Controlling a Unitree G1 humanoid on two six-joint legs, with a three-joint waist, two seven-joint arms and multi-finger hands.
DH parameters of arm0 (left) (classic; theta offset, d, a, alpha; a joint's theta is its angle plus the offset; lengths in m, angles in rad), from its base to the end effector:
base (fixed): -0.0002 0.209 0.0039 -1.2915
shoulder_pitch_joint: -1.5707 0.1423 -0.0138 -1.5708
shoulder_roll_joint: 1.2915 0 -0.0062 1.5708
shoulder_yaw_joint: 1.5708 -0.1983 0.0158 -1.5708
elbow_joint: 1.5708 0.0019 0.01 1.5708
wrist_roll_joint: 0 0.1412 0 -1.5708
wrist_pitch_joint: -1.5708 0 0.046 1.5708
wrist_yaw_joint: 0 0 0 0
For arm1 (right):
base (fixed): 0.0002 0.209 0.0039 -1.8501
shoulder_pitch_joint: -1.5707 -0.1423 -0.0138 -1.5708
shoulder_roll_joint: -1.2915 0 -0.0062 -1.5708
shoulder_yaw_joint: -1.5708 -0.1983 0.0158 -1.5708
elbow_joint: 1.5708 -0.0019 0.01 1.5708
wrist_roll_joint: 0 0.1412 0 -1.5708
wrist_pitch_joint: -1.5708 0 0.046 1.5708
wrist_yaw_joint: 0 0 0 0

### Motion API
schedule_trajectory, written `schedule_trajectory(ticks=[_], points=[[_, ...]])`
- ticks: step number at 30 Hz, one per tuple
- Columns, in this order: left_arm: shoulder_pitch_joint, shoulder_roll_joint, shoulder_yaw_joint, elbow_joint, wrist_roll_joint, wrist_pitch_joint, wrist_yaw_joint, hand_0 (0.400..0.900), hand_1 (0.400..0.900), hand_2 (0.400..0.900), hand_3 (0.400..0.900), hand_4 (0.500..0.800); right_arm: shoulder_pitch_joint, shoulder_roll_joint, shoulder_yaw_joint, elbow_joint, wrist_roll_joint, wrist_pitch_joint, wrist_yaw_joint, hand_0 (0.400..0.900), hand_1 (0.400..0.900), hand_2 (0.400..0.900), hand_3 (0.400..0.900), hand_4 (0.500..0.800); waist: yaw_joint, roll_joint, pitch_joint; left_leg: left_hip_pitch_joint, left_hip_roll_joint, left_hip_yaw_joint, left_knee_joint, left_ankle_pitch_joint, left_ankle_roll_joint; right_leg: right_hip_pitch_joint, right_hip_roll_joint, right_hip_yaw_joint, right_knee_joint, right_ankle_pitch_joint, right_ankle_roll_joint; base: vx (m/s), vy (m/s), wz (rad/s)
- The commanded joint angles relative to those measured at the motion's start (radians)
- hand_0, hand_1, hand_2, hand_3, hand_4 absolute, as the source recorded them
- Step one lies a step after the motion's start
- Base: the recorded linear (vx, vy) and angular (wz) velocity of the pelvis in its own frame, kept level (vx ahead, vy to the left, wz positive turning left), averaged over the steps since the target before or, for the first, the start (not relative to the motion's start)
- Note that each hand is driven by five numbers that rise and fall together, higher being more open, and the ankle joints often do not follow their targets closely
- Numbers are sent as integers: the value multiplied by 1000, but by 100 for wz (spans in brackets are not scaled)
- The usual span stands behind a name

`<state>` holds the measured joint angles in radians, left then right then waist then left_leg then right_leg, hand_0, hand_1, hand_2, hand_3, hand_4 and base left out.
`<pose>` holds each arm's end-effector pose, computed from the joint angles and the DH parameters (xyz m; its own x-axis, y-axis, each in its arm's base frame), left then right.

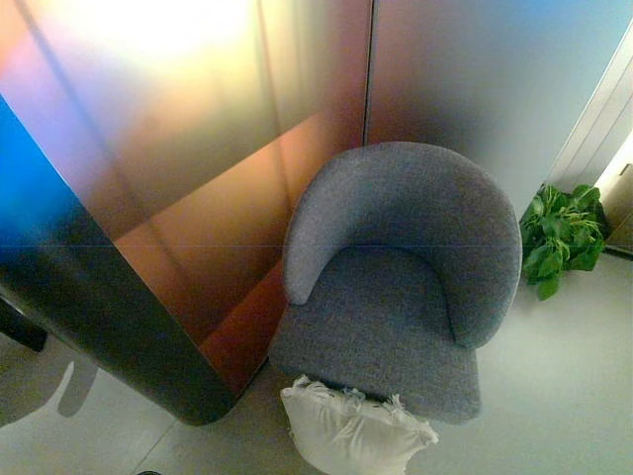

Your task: Pick up the pillow and put it on the sofa.

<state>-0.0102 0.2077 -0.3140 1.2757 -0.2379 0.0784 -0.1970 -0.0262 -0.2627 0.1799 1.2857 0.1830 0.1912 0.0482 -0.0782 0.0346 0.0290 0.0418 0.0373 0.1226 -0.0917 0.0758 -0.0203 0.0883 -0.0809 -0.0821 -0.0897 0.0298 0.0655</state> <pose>0.0627 0.2088 -0.1397 0.1894 -0.0775 -0.9788 0.1268 0.9905 -0.0539 0.0639 -0.2371 -0.1336 0.1146 -0.1606 -0.9803 -0.0116 0.9866 -0.1630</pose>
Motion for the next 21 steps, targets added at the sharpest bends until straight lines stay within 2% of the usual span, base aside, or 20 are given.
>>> schedule_trajectory(ticks=[1, 5, 9, 17, 21], points=[[-57, 35, 4, 34, 27, 34, -3, 900, 900, 900, 900, 800, -50, -5, 21, 47, -44, 32, -61, 900, 900, 900, 900, 800, 20, -32, 63, 84, -81, -1, 15, -144, 24, 3, 21, -20, 26, -29, 39, 0, 0, 0], [-64, 35, 9, 21, 11, 23, 0, 900, 900, 900, 900, 800, -53, -14, 10, 37, -64, 27, -72, 900, 900, 900, 900, 800, 20, -32, 75, 74, -80, 3, 20, -144, 24, -9, 18, -17, 34, -27, 42, 12, -39, 0], [-84, 53, -15, 2, -4, 1, -5, 900, 900, 900, 900, 800, -95, -48, 31, 21, -79, 24, -93, 900, 900, 900, 900, 800, 23, -13, 120, 18, -81, -1, 35, -131, 22, -73, 4, -16, 52, -20, 43, -103, -40, 3], [-149, 76, -65, -43, -83, -32, -21, 900, 900, 900, 900, 800, -230, -147, 45, -6, -70, -15, -137, 900, 900, 900, 900, 800, 21, 58, 254, -145, -110, -26, 81, -101, 14, -236, -23, -1, 101, -13, 32, -171, 40, 3], [-161, 98, -68, -66, -129, -58, -41, 900, 900, 900, 900, 800, -261, -188, 43, -24, -46, -38, -131, 900, 900, 900, 900, 800, 22, 96, 305, -193, -125, -30, 91, -91, 11, -288, -31, 1, 123, -20, 28, -108, 51, 5]])
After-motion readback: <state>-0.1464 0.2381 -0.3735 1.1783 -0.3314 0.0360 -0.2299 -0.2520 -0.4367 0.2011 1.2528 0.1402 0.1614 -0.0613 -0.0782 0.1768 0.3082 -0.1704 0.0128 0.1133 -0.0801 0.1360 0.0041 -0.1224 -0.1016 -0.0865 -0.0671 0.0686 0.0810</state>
